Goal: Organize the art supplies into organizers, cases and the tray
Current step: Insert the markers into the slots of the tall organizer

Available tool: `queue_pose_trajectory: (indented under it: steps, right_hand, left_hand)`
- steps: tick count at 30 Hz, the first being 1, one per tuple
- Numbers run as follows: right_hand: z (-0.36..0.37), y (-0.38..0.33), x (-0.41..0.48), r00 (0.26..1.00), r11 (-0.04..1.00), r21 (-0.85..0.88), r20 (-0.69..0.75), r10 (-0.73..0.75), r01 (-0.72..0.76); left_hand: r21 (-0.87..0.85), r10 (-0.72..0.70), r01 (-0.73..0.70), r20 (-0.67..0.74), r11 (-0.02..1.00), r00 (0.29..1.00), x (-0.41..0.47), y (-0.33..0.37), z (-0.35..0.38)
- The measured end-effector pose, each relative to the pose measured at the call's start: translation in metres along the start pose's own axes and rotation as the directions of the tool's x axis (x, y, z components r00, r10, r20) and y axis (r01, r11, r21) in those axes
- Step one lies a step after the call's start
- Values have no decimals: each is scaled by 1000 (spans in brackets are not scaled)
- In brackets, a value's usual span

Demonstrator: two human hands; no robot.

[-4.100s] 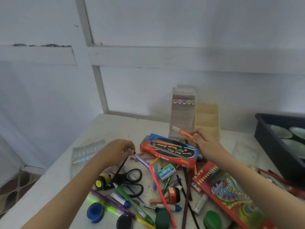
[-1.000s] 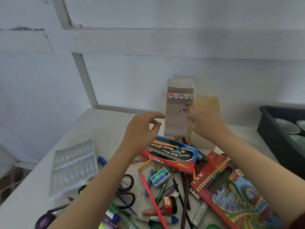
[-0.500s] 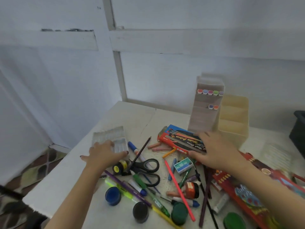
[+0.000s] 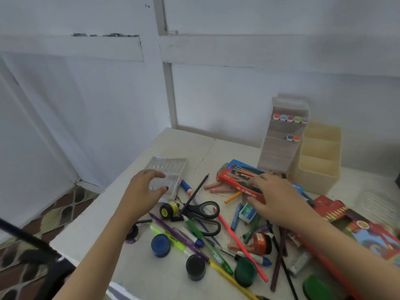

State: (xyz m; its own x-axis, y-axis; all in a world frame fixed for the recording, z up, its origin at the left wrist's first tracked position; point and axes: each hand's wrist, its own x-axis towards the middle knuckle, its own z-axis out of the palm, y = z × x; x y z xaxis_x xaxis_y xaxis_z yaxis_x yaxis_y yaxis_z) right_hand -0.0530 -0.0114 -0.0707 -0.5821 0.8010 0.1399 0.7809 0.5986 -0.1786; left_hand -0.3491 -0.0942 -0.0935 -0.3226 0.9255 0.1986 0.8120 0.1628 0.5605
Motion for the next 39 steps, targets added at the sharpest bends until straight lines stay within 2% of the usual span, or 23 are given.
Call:
queue_pose_trajectory:
  steps: [2,5,8,10,15,19,29,32,35,37,39]
  right_hand:
    - [2,-16,-1,996,993,84,0,-84,83]
    - [5,-38,-4,985,976,141,32,-170,164]
    - [12,-54,-8,967,963,148,86,-238,224]
    - [21,-62,-10,954,957,140,121,-273,256]
    - [30,-73,-12,933,948,106,176,-314,299]
    - [30,-73,-11,939,948,67,135,-318,311]
    - [22,-49,-8,976,981,77,112,-187,179]
    - [18,-40,-3,990,989,75,49,-133,129]
    - [13,-26,5,996,996,14,-35,-83,84]
    - [10,-22,11,998,998,9,-31,-58,58]
    - [9,-23,17,998,998,23,-13,-56,56]
  left_hand:
    - [-14,44,-44,3,999,999,-12,4,-6]
    - [-8,57,-57,156,998,986,-29,8,-16]
    - [102,35,-72,328,992,944,-43,14,-21]
    - [166,32,-100,371,981,928,-48,16,-22]
    - [260,22,-130,380,957,925,-49,13,-24]
    - [292,25,-160,418,943,908,-48,10,-22]
    - [287,-9,-125,425,950,905,-42,8,-23]
    - [142,9,-73,404,987,915,-41,10,-28]
    - [-180,90,-21,384,983,919,-39,14,-41]
    - [-427,80,53,287,903,955,-38,20,-46]
    - [-632,-40,102,111,768,993,-31,25,-47]
